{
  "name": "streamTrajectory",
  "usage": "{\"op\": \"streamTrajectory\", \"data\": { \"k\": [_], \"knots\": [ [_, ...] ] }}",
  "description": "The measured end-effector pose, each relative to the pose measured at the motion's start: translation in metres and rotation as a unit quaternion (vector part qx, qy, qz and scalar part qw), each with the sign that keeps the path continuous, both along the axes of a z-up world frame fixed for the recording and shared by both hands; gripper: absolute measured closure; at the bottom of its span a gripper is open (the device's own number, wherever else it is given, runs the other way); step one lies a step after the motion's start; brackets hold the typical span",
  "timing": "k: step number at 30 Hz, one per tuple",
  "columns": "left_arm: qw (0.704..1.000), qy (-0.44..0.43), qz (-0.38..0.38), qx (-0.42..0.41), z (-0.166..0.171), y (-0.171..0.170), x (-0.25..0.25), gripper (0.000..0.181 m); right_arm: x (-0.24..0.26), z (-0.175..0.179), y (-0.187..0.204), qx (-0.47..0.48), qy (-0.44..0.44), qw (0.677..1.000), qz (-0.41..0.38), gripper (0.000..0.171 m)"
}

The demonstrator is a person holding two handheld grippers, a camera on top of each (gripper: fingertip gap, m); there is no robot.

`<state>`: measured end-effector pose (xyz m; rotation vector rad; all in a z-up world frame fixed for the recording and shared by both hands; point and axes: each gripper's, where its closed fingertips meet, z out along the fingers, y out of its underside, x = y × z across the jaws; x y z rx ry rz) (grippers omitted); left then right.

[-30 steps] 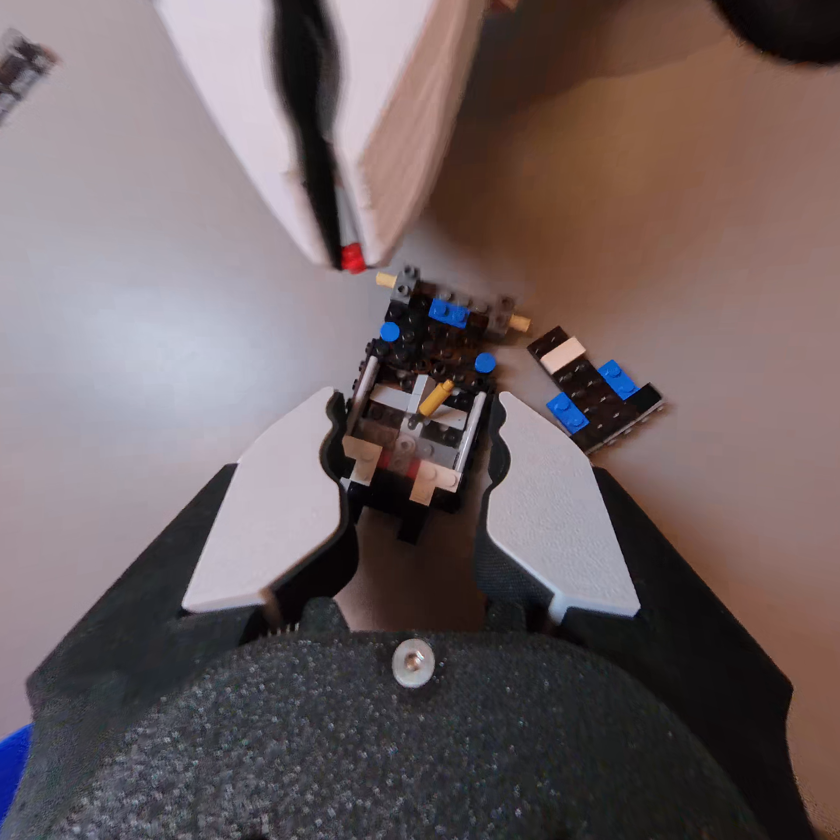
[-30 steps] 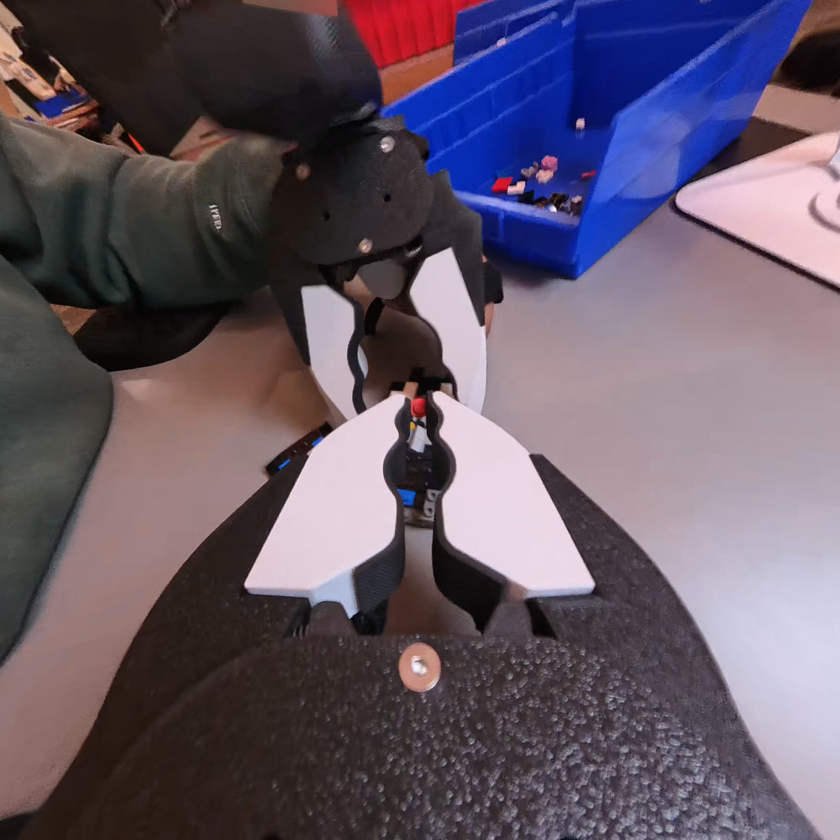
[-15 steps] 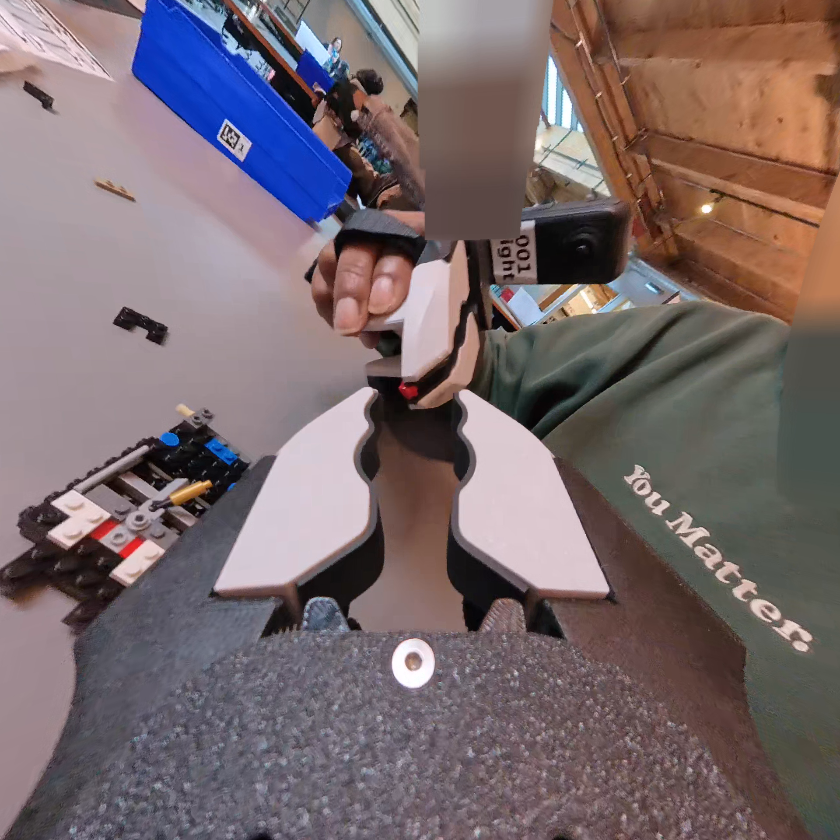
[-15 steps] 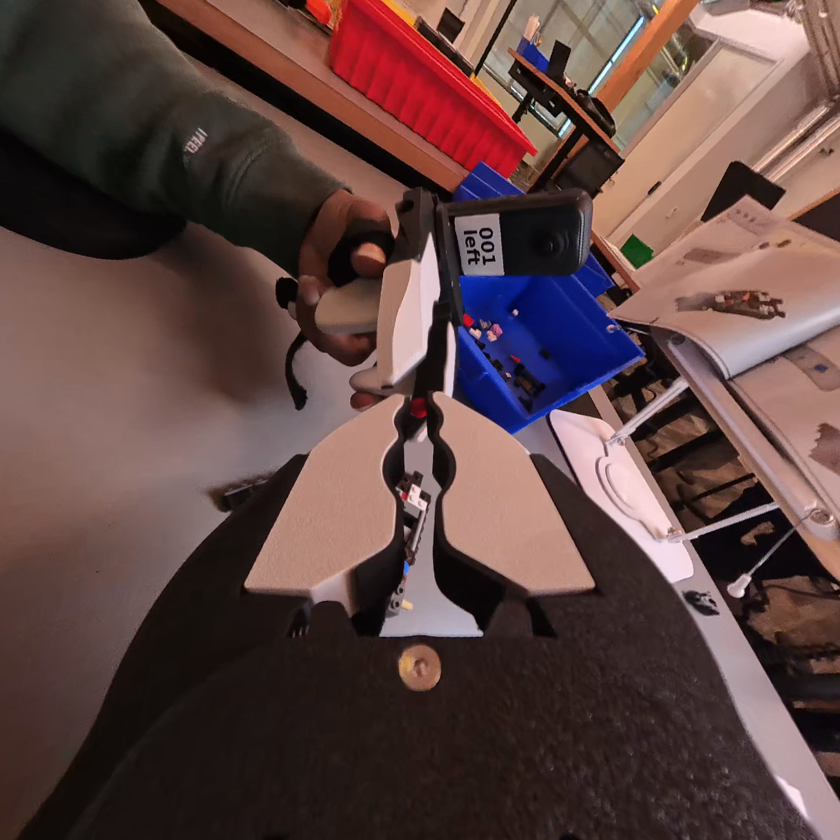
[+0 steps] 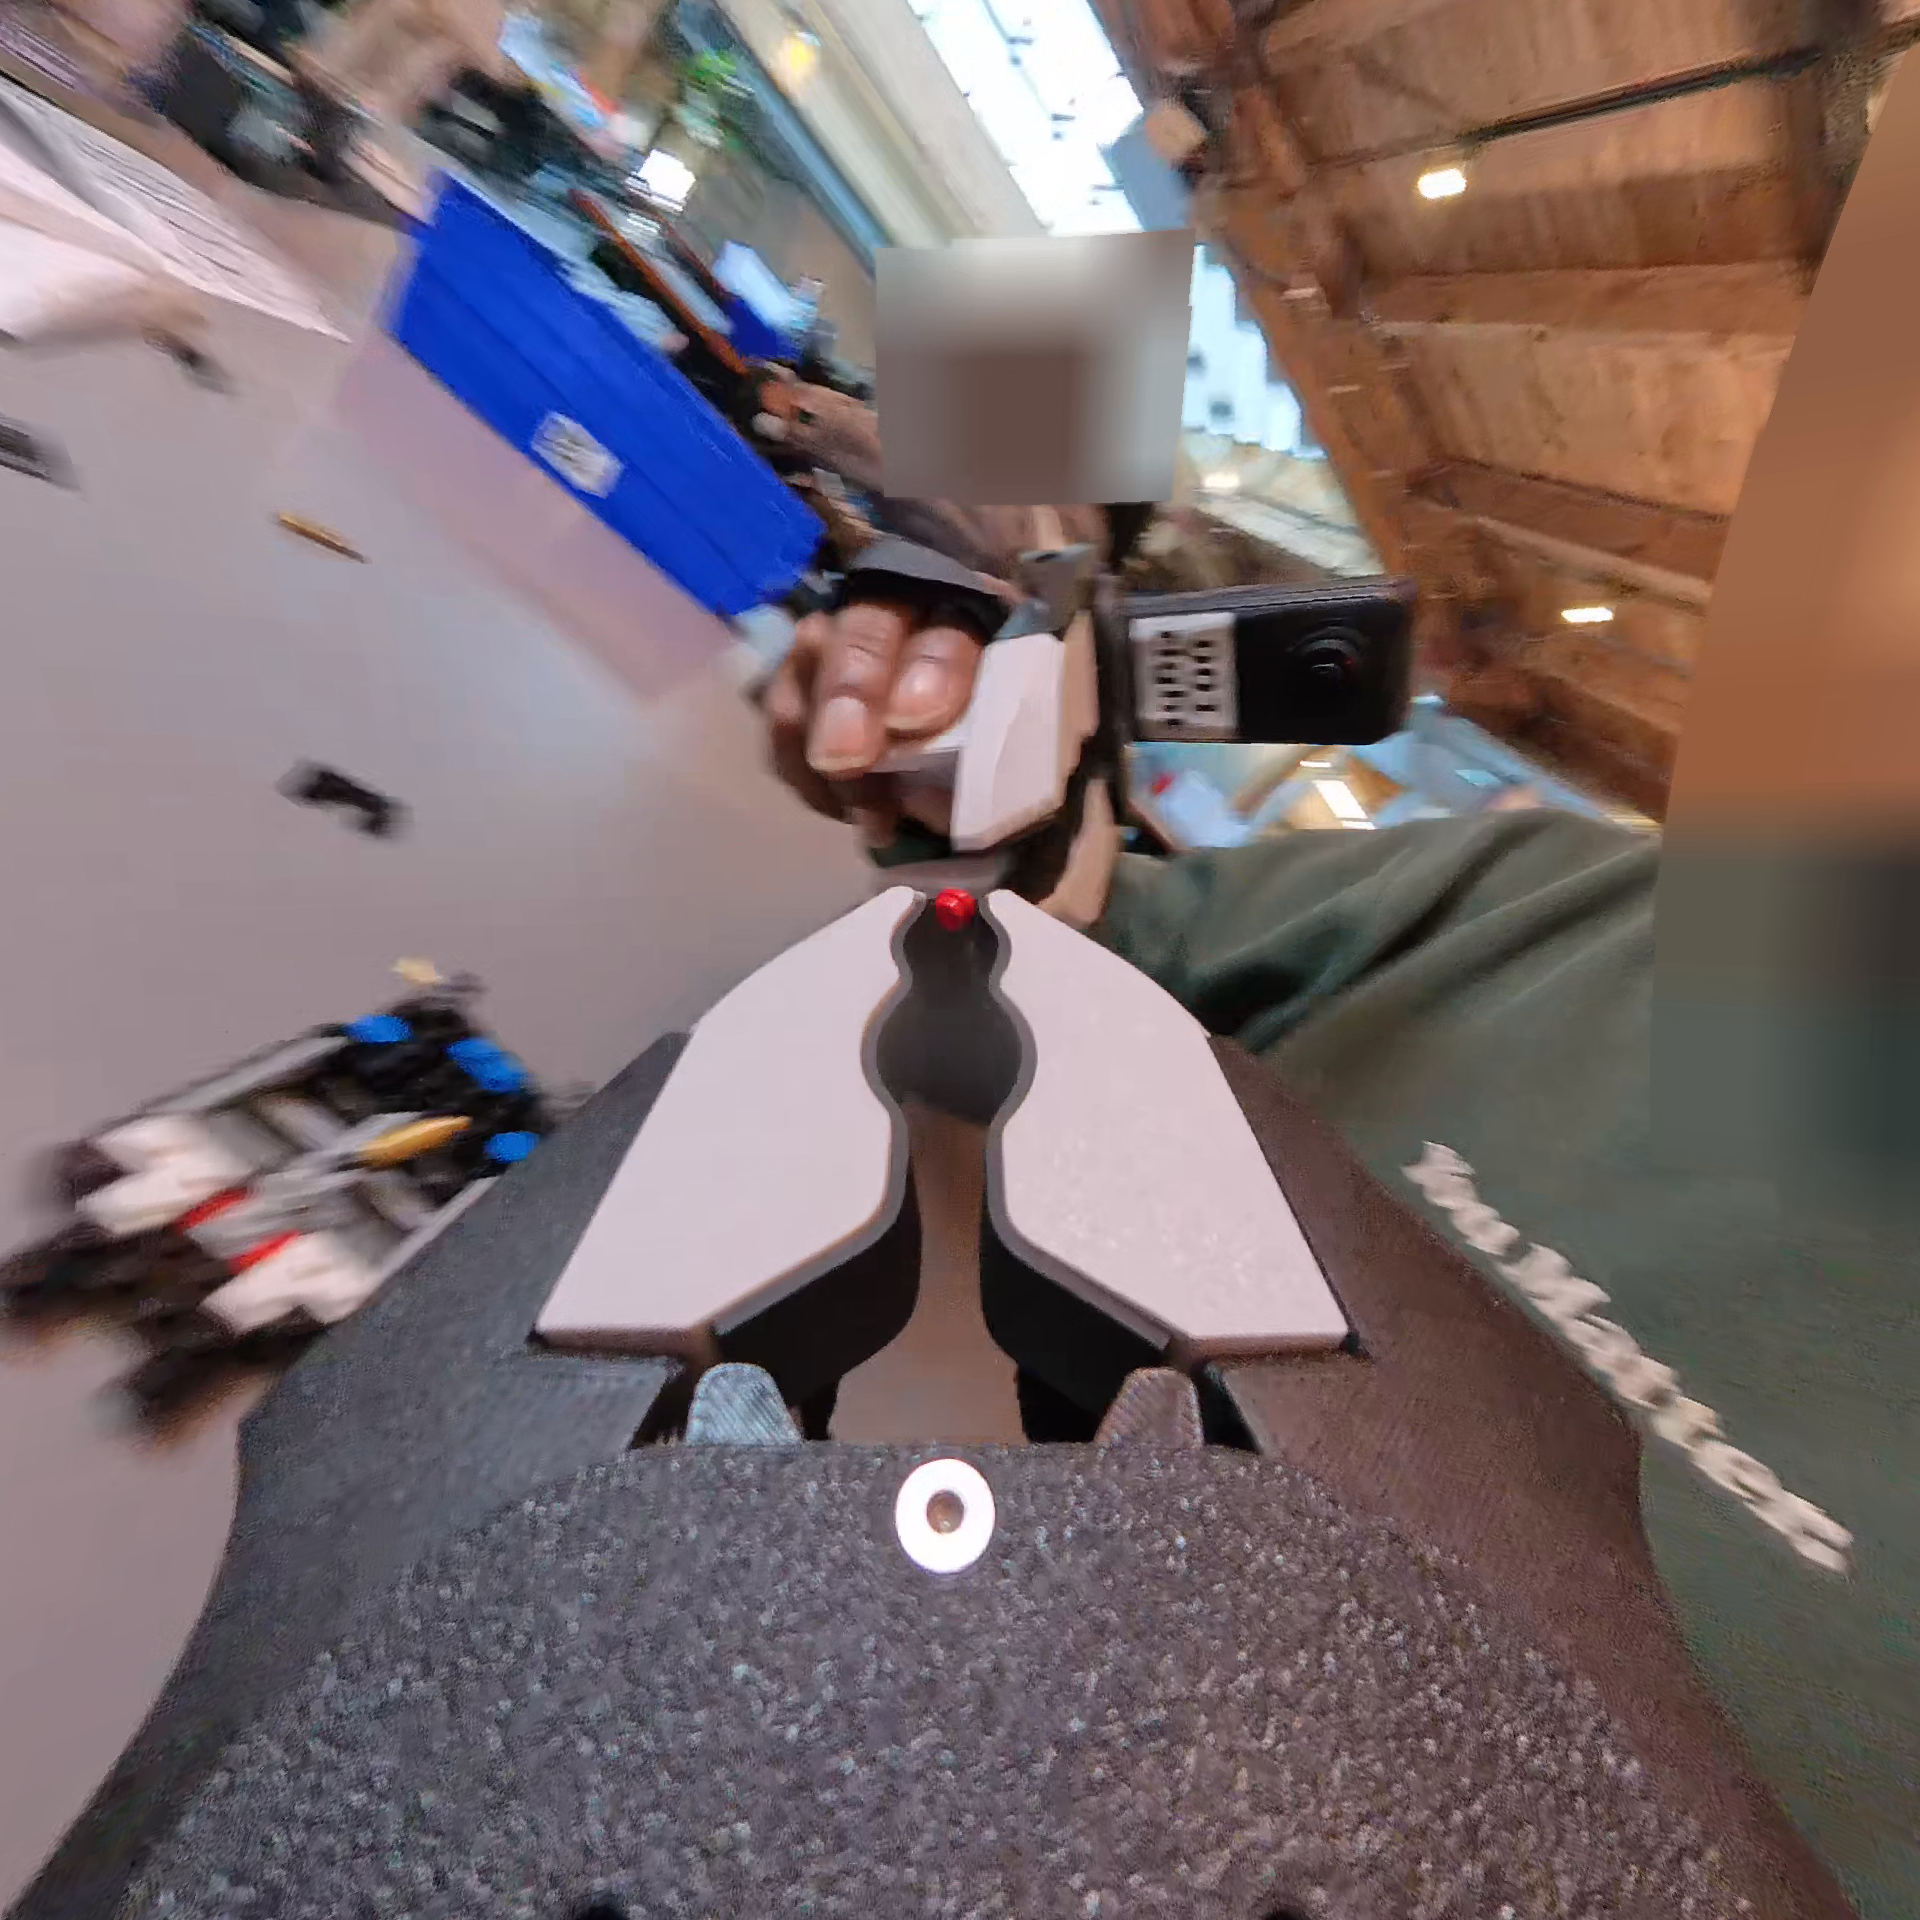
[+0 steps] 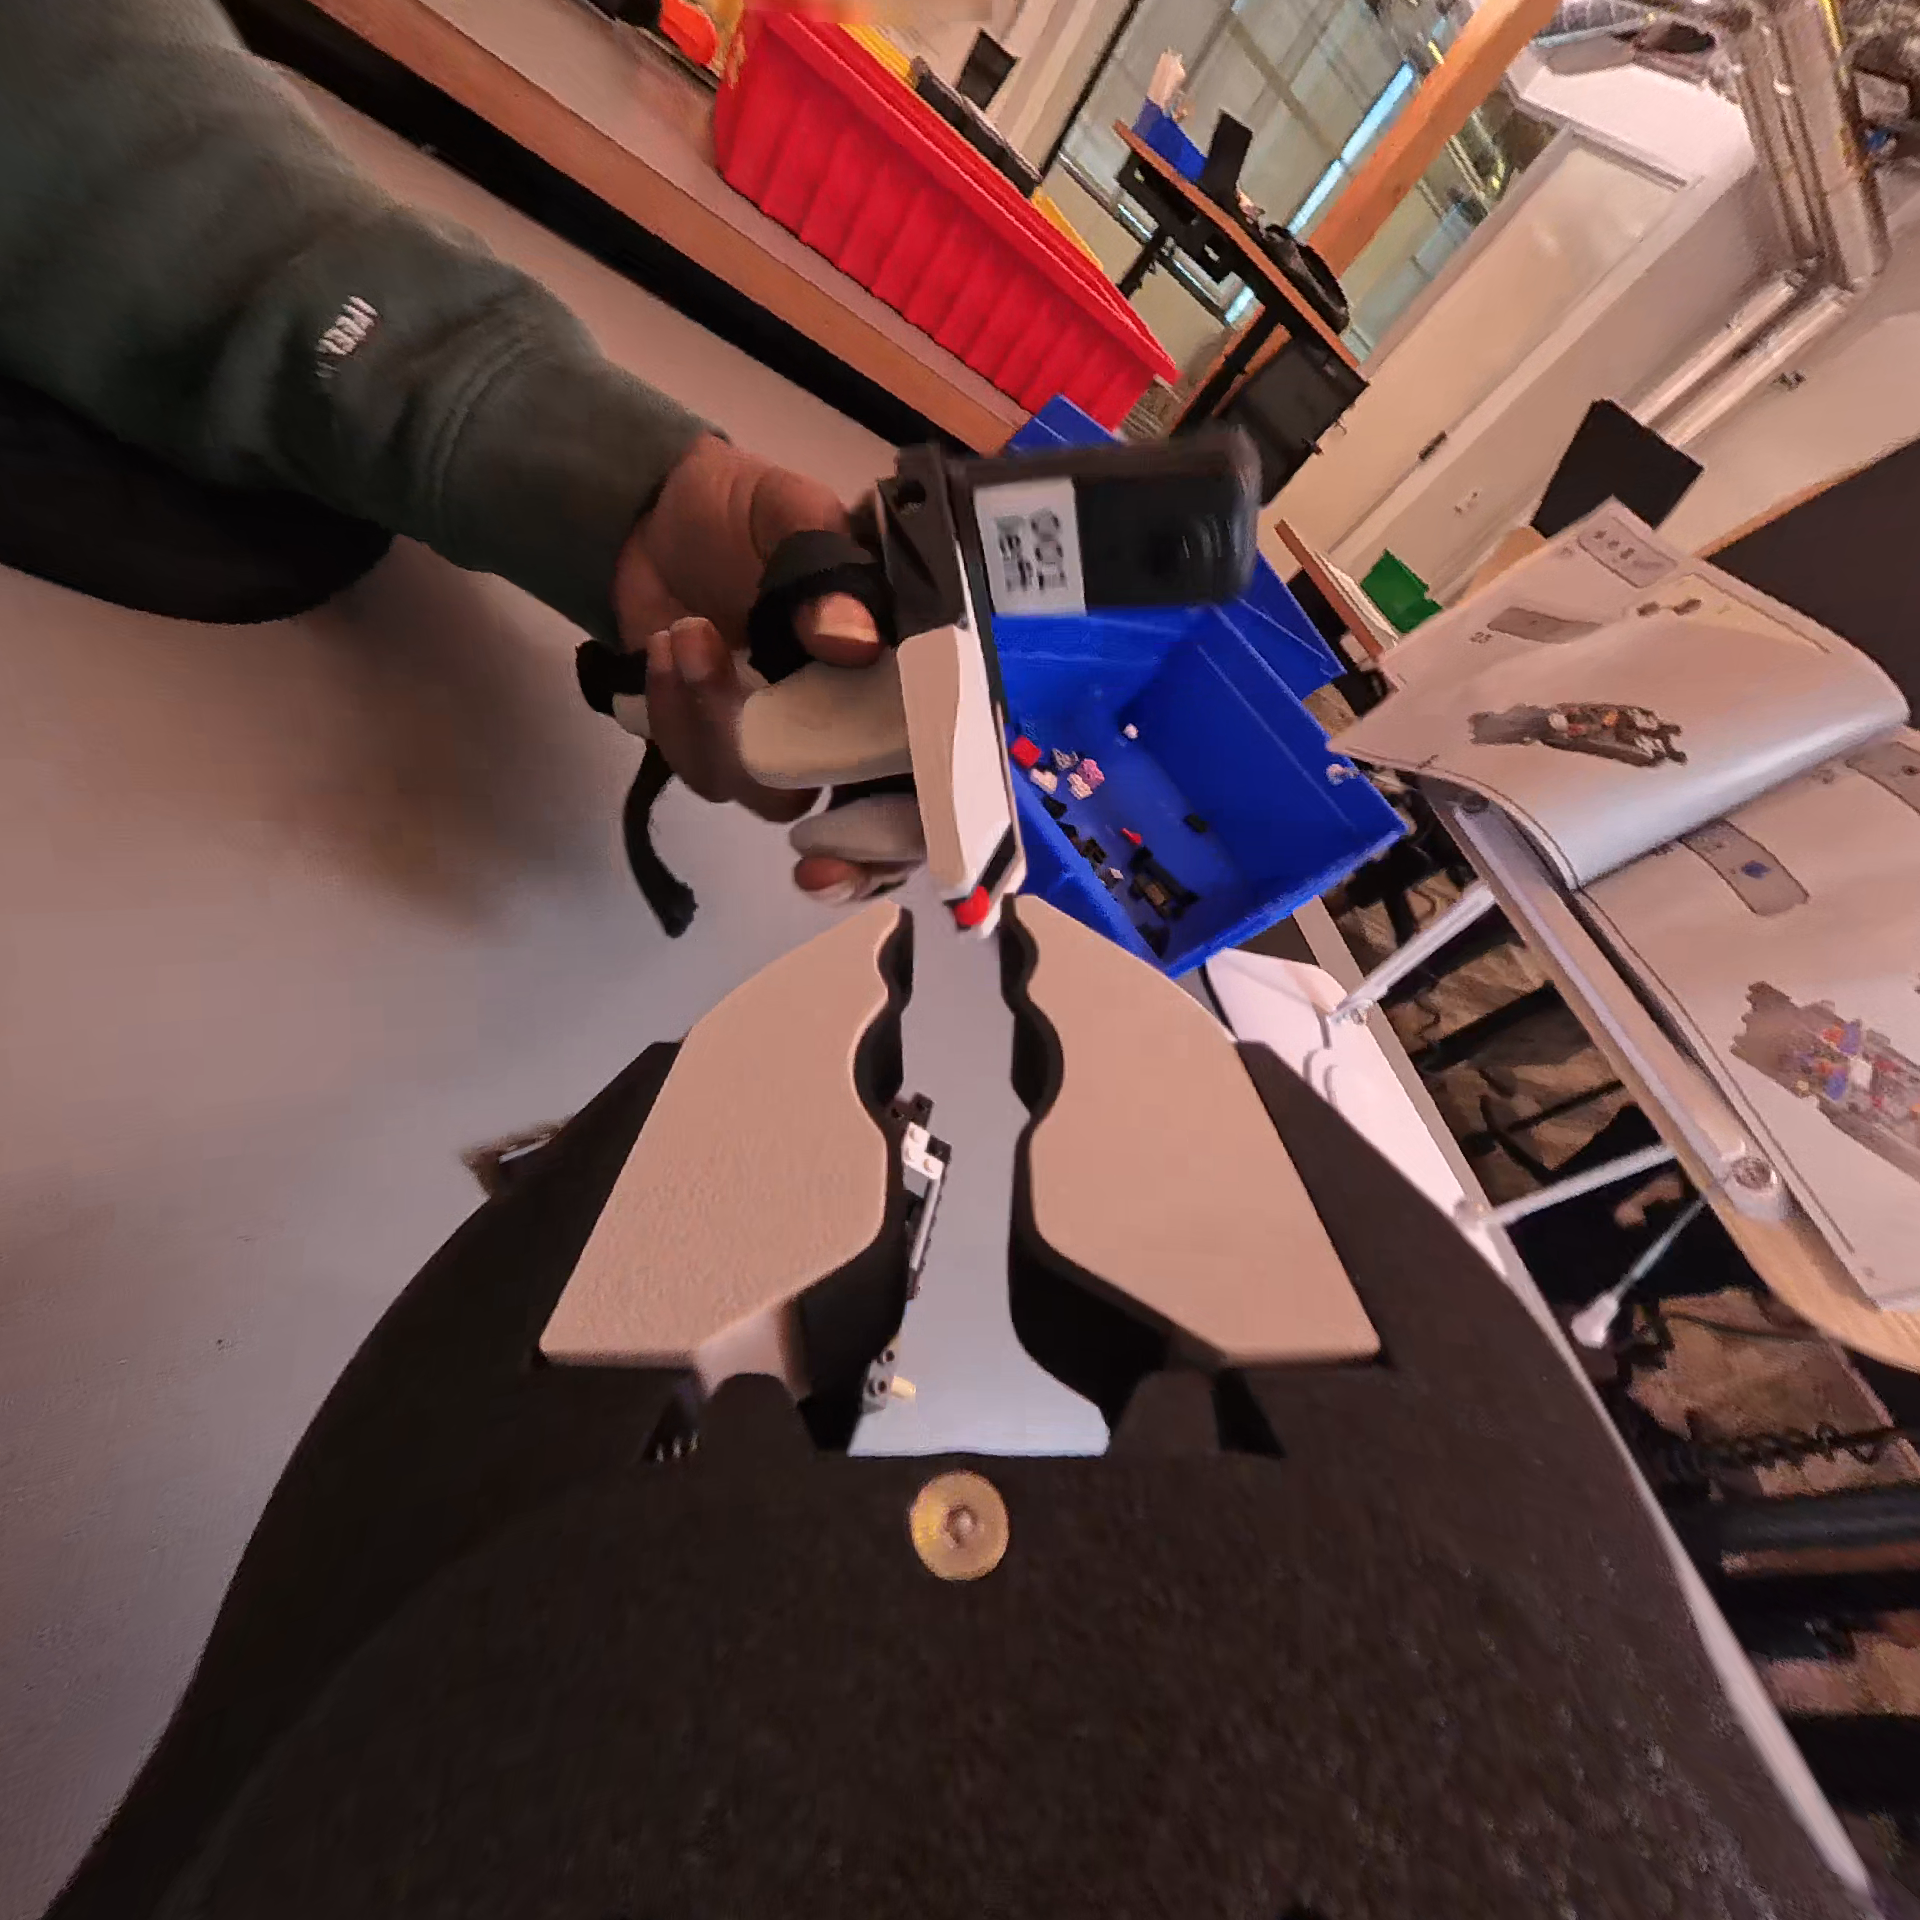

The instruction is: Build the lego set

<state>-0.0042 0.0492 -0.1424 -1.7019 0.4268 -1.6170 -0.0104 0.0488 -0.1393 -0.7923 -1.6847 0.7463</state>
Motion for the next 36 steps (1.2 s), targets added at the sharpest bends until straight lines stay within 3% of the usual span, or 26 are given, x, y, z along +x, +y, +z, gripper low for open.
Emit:
{"op": "streamTrajectory", "data": {
  "k": [2, 3, 6, 8, 9, 13, 16, 22, 24, 28, 31, 36],
  "knots": [
    [0.989, 0.099, 0.104, 0.033, -0.006, 0.026, -0.031, 0.175, 0.004, 0.002, 0.017, -0.023, -0.008, 0.999, -0.029, 0.153],
    [0.967, 0.174, 0.179, 0.048, -0.012, 0.044, -0.058, 0.175, 0.008, 0.000, 0.026, -0.034, -0.019, 0.998, -0.043, 0.153],
    [0.846, 0.391, 0.357, 0.068, -0.025, 0.075, -0.152, 0.175, 0.018, -0.019, 0.050, -0.066, -0.077, 0.992, -0.073, 0.152],
    [0.774, 0.487, 0.403, 0.032, -0.041, 0.080, -0.198, 0.175, 0.024, -0.040, 0.060, -0.091, -0.126, 0.984, -0.087, 0.149],
    [0.760, 0.513, 0.398, 0.002, -0.053, 0.078, -0.209, 0.163, 0.025, -0.050, 0.064, -0.102, -0.148, 0.979, -0.093, 0.149],
    [0.760, 0.534, 0.364, -0.063, -0.086, 0.073, -0.216, 0.124, 0.027, -0.077, 0.073, -0.107, -0.195, 0.968, -0.113, 0.148],
    [0.766, 0.552, 0.326, -0.058, -0.097, 0.068, -0.209, 0.117, 0.025, -0.083, 0.075, -0.110, -0.201, 0.966, -0.116, 0.149],
    [0.724, 0.634, 0.270, 0.003, -0.106, 0.059, -0.211, 0.125, 0.024, -0.087, 0.076, -0.115, -0.199, 0.966, -0.118, 0.151],
    [0.717, 0.649, 0.252, 0.035, -0.102, 0.056, -0.209, 0.141, 0.024, -0.088, 0.077, -0.112, -0.199, 0.966, -0.120, 0.153],
    [0.734, 0.631, 0.227, 0.106, -0.085, 0.048, -0.197, 0.158, 0.023, -0.088, 0.076, -0.115, -0.198, 0.966, -0.117, 0.154],
    [0.761, 0.563, 0.267, 0.182, -0.054, 0.050, -0.189, 0.158, 0.023, -0.089, 0.076, -0.113, -0.197, 0.967, -0.116, 0.154],
    [0.708, 0.546, 0.309, 0.325, -0.021, 0.043, -0.187, 0.151, 0.022, -0.089, 0.075, -0.108, -0.195, 0.968, -0.117, 0.155]
  ]
}}
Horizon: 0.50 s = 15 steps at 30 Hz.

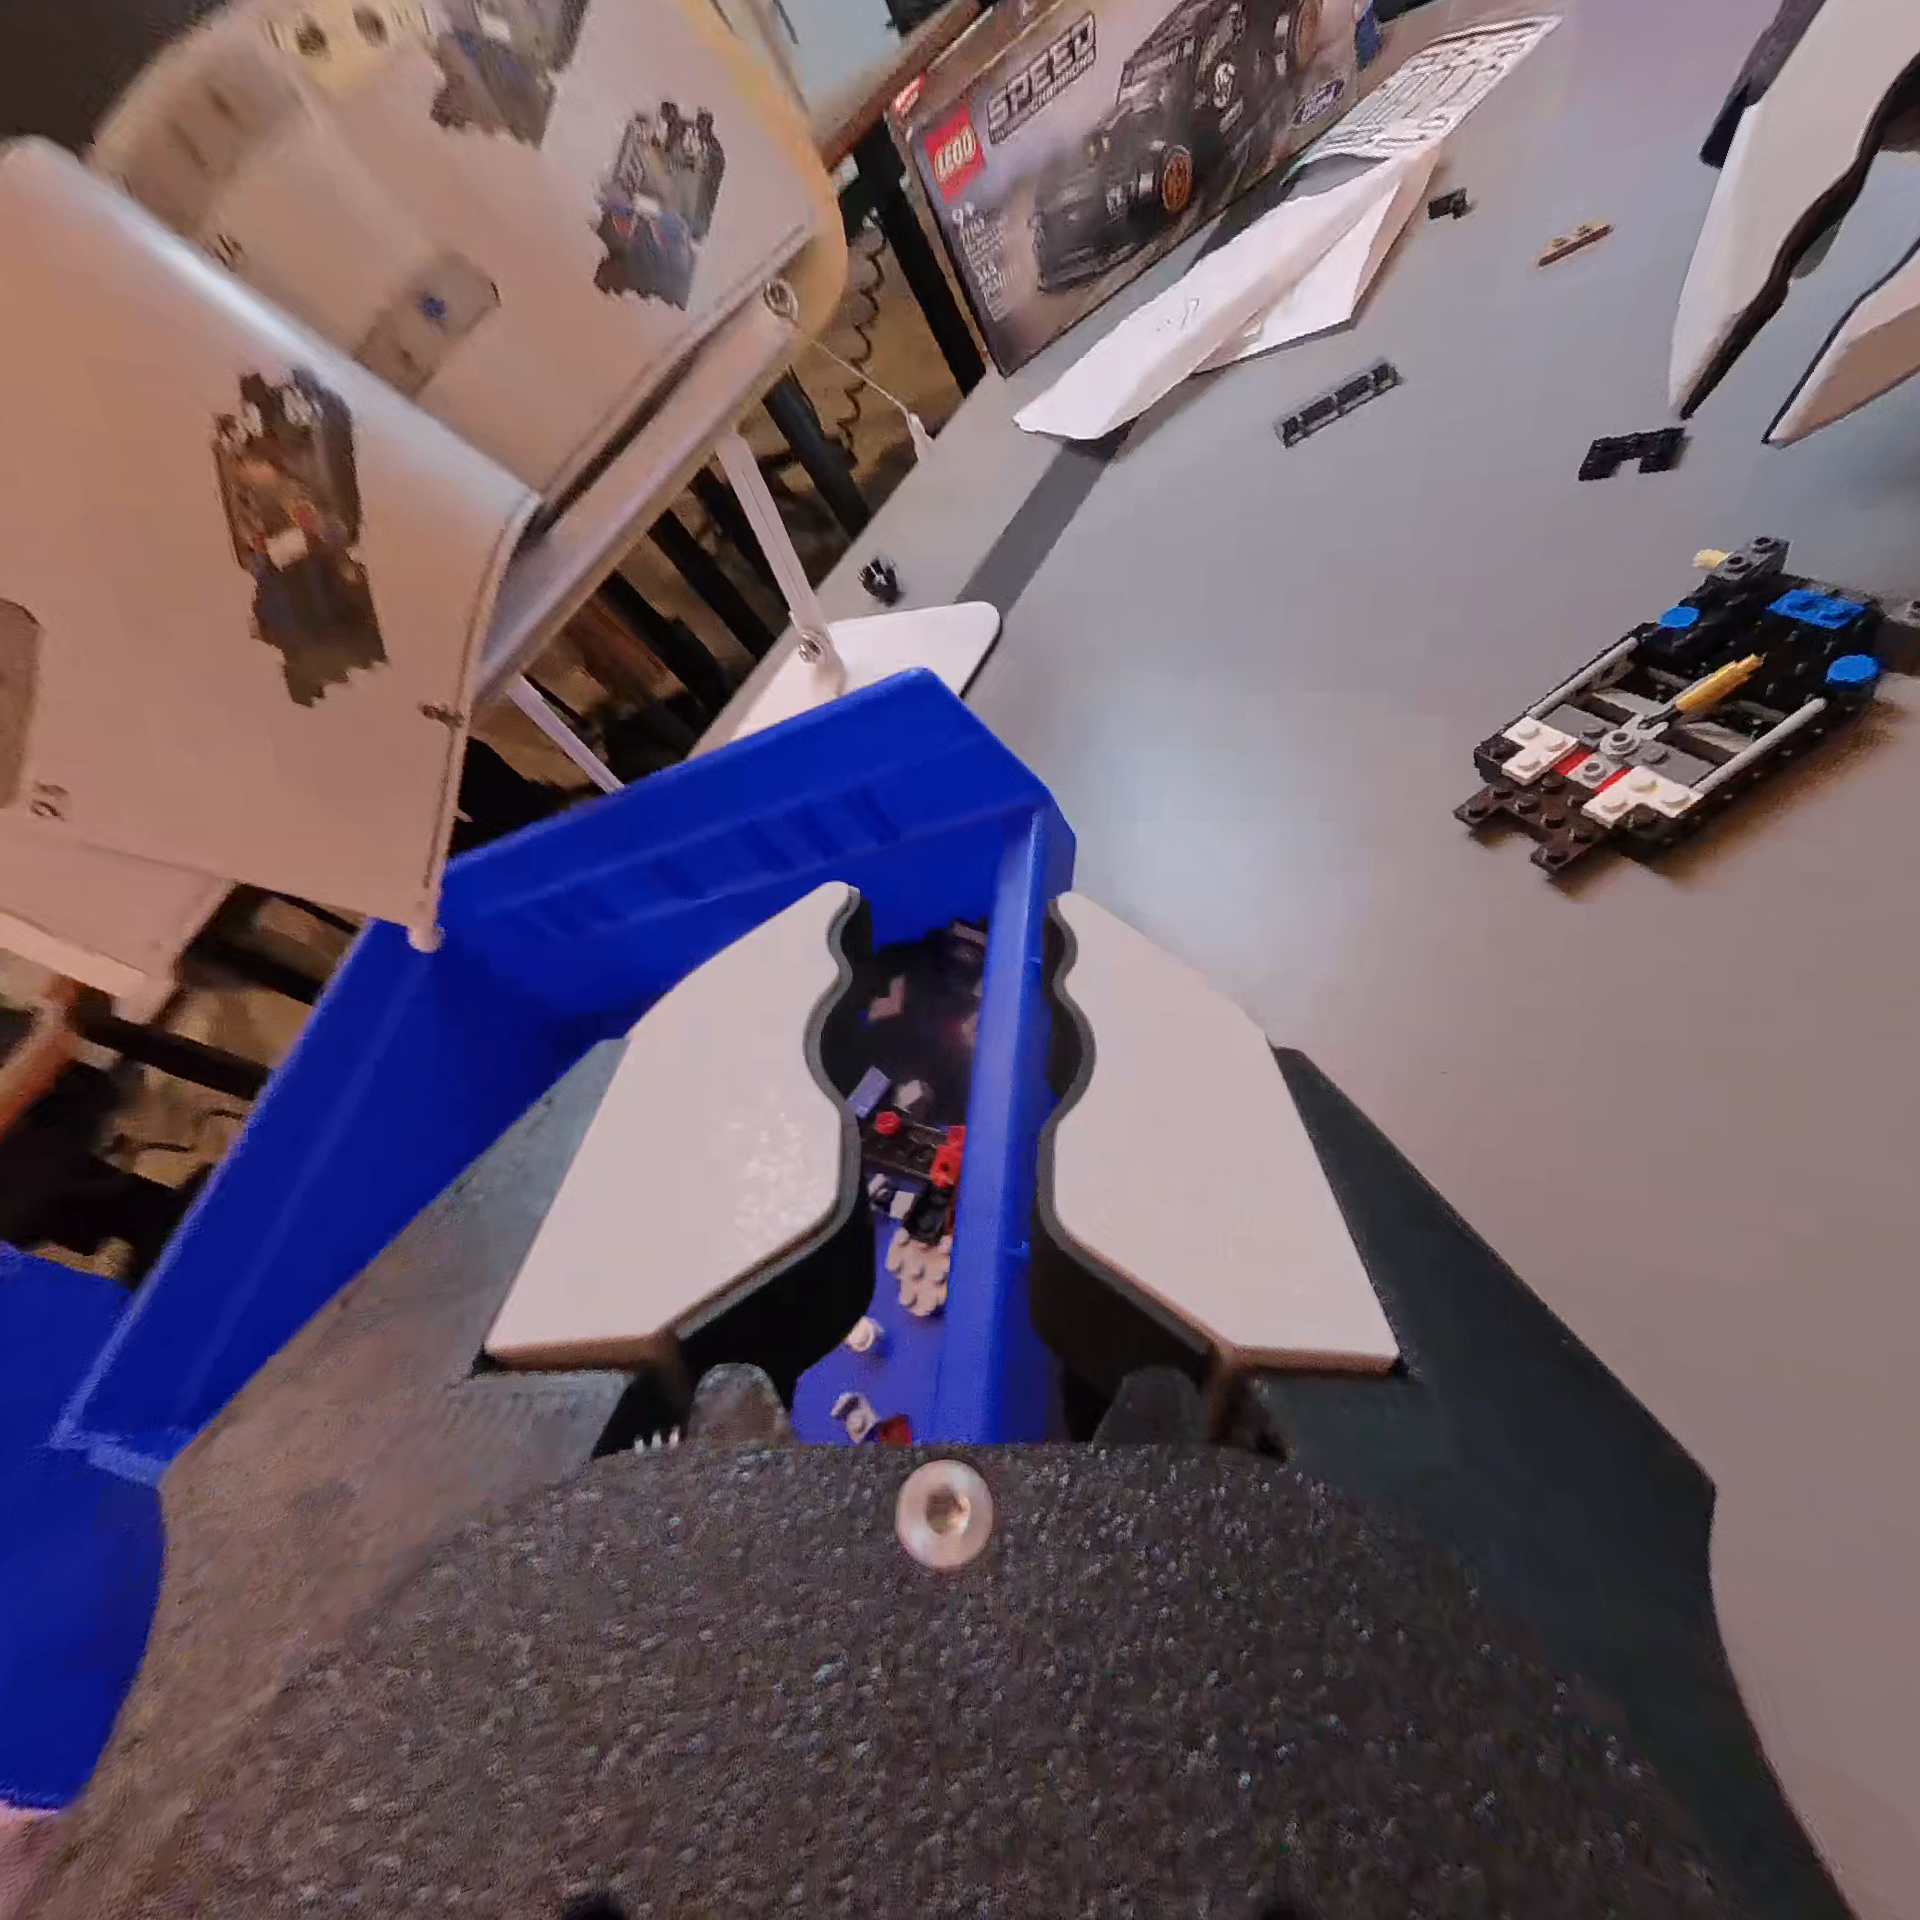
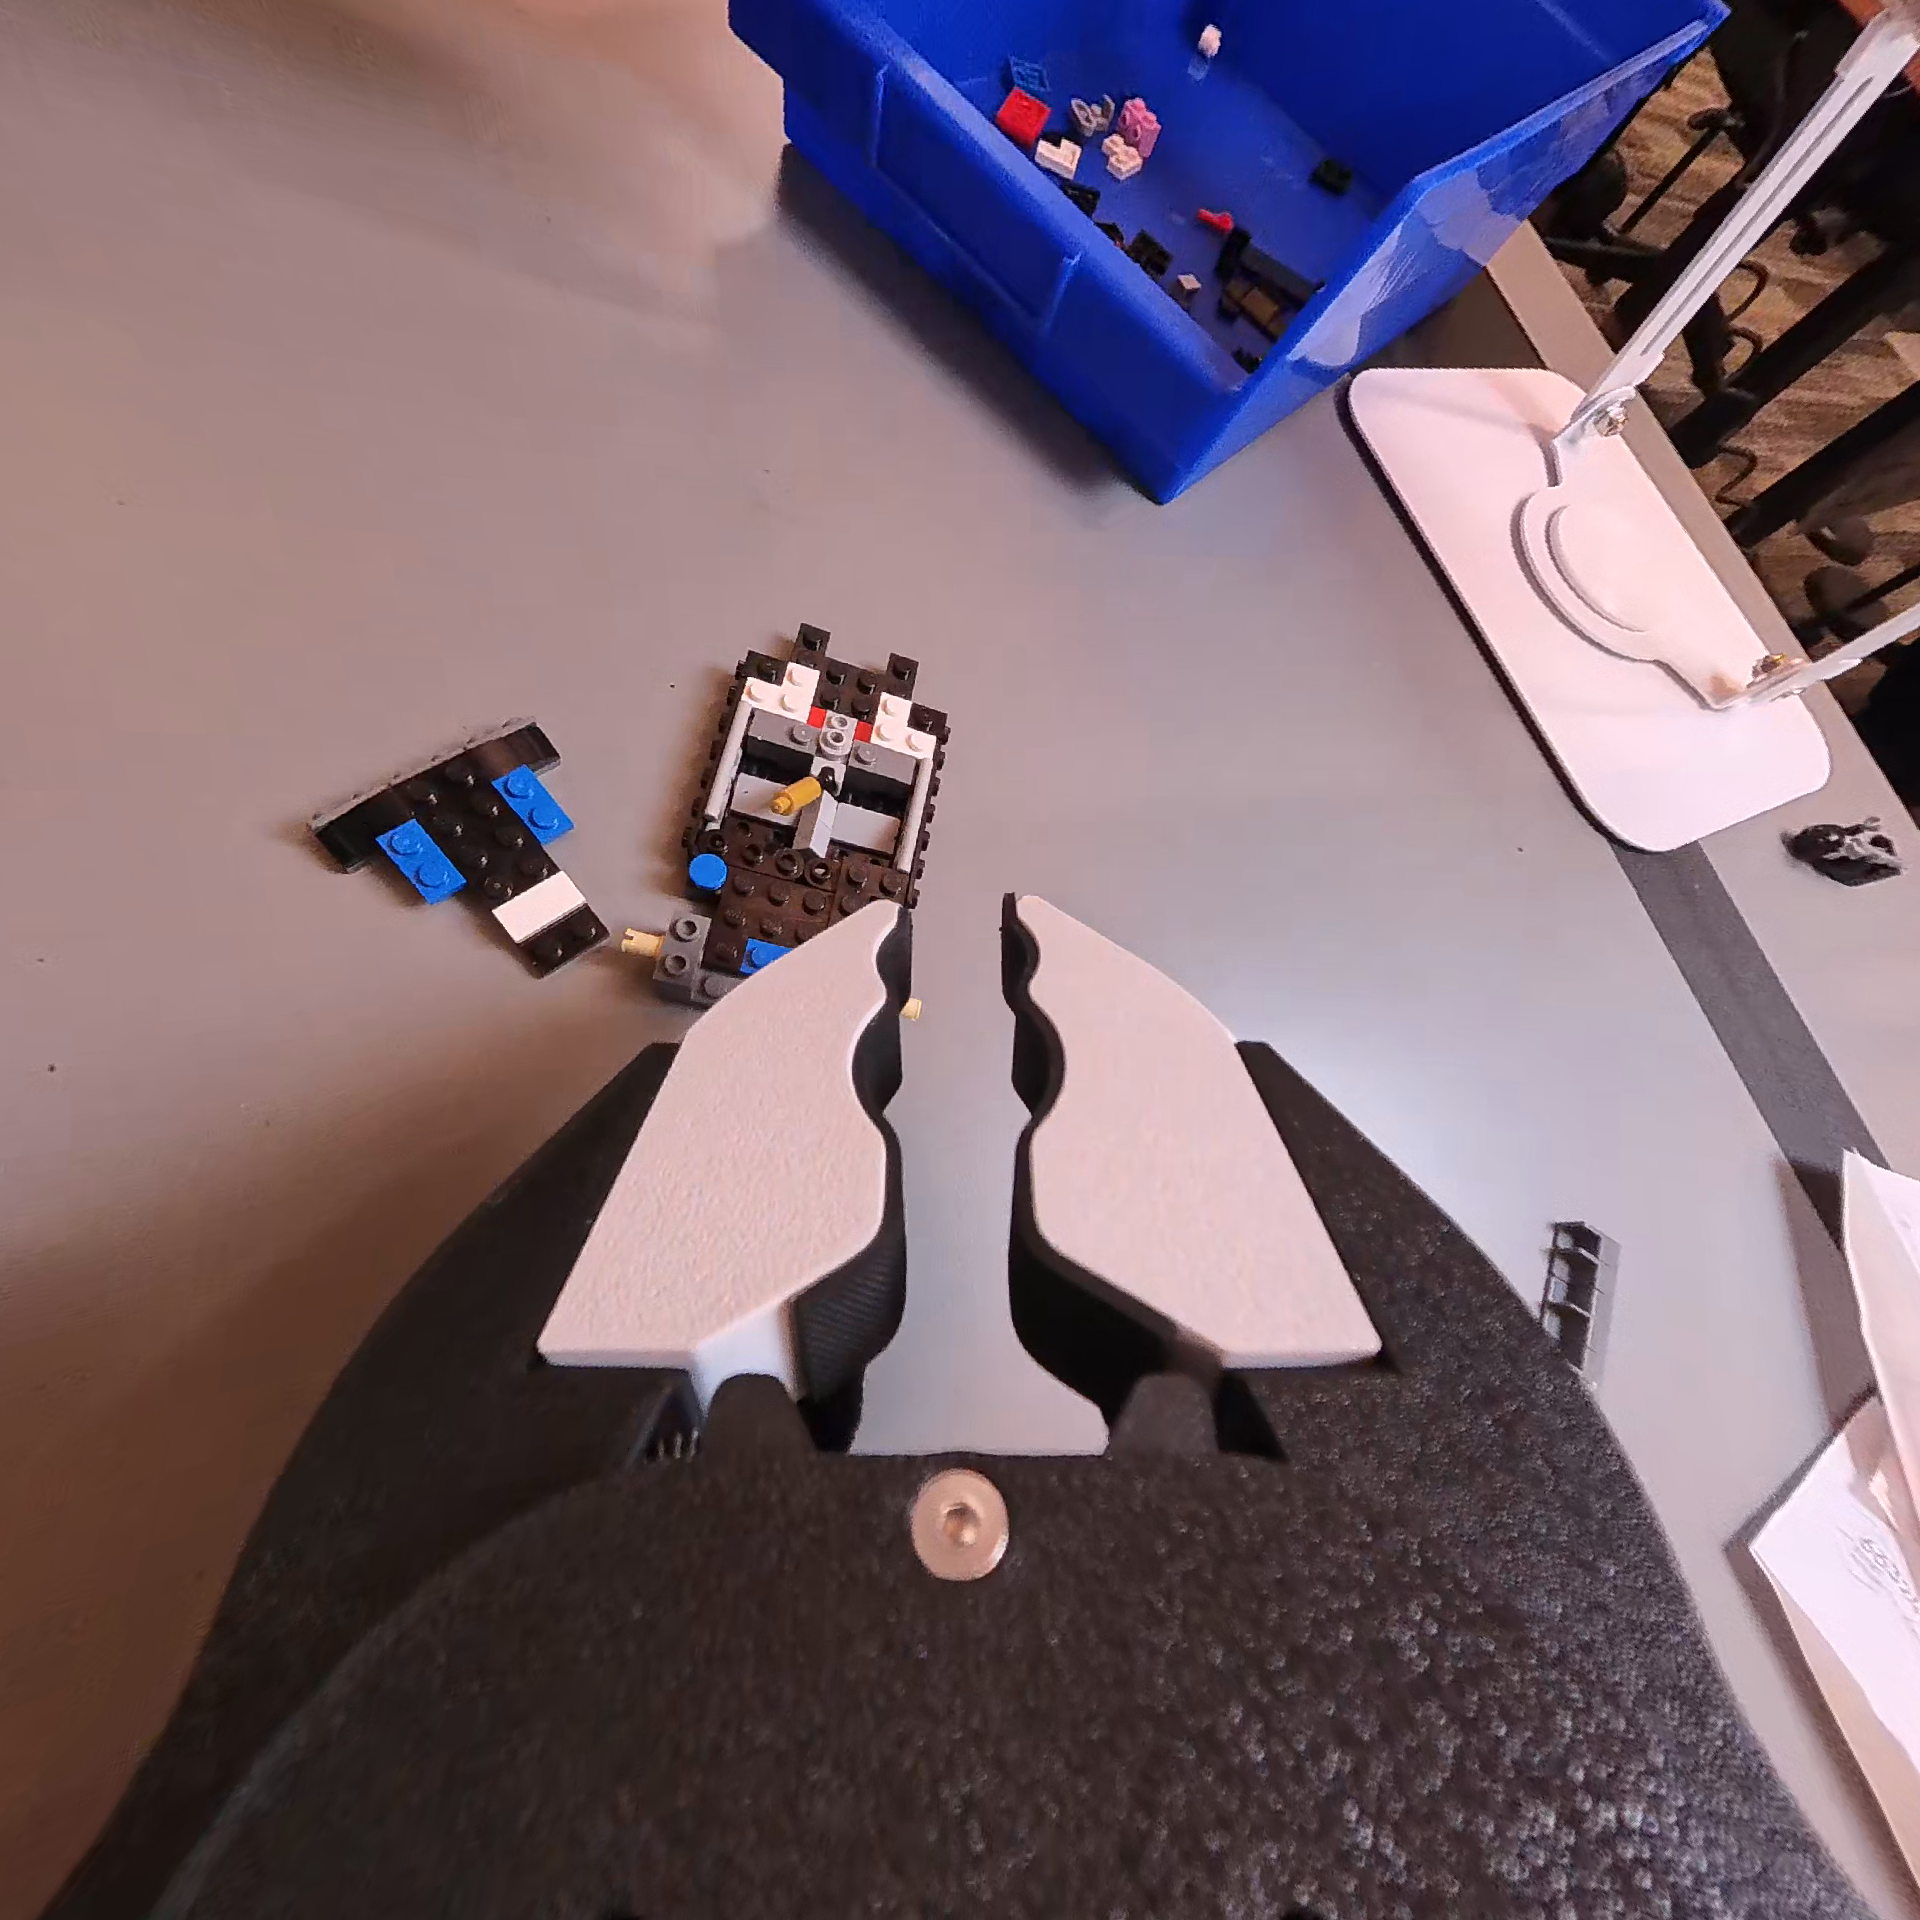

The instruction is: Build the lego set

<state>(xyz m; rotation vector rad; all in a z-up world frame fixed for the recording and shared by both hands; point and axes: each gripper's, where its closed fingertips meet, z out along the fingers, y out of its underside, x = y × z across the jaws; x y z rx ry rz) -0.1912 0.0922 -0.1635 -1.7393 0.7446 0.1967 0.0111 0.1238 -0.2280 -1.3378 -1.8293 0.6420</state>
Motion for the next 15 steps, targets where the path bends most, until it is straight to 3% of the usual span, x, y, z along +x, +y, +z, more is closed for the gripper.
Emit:
{"op": "streamTrajectory", "data": {
  "k": [2, 4, 10, 15],
  "knots": [
    [1.000, 0.012, -0.003, 0.007, -0.001, -0.002, 0.002, 0.155, 0.000, -0.001, 0.001, -0.003, -0.005, 1.000, -0.005, 0.155],
    [1.000, 0.004, -0.028, 0.001, -0.003, -0.006, 0.015, 0.181, 0.001, -0.001, -0.001, -0.021, -0.010, 1.000, -0.007, 0.152],
    [0.993, -0.029, -0.089, -0.075, -0.032, -0.008, 0.068, 0.181, -0.001, -0.015, -0.018, -0.093, -0.063, 0.994, -0.008, 0.118],
    [0.988, 0.011, -0.101, -0.119, -0.070, -0.003, 0.091, 0.181, -0.021, -0.014, -0.024, -0.114, -0.028, 0.993, -0.020, 0.130]
  ]
}}
